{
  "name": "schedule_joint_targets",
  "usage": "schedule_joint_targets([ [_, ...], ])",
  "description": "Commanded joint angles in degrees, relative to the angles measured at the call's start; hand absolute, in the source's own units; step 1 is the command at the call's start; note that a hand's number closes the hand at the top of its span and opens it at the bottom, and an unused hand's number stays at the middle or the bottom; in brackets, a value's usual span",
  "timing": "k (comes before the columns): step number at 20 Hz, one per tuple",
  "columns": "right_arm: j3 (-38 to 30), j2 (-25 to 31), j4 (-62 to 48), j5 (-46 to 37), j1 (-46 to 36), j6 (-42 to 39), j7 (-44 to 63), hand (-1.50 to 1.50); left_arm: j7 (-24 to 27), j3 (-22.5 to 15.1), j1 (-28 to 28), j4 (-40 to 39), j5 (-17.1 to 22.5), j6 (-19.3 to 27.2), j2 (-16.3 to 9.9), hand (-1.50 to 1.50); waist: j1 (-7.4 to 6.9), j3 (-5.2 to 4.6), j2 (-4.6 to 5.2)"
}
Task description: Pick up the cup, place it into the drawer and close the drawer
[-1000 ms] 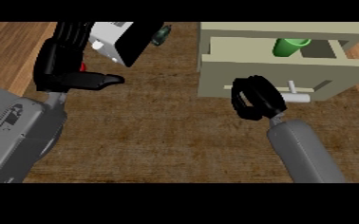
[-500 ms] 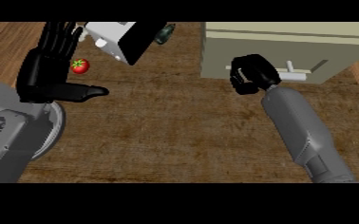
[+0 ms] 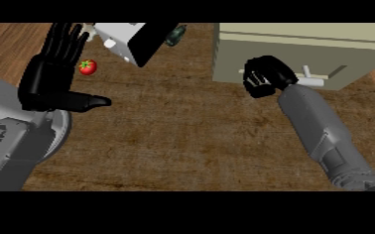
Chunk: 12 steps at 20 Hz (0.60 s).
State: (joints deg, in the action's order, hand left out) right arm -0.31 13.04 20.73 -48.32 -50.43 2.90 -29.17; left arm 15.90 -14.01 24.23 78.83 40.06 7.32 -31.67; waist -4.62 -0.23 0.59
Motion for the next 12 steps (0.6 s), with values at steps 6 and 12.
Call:
schedule_joint_targets([
  [6,-5.4,6.1,-5.3,2.9,-5.7,-0.1,0.8,1.50,-0.5,-0.6,0.2,0.6,-0.1,-2.0,0.4,-1.50,-1.81,0.54,2.27],
  [12,-6.5,6.9,-5.4,3.9,-6.9,-0.6,-0.7,1.50,1.0,-0.6,-0.7,-1.7,0.1,-3.3,1.9,-1.50,-1.79,0.42,2.59],
])
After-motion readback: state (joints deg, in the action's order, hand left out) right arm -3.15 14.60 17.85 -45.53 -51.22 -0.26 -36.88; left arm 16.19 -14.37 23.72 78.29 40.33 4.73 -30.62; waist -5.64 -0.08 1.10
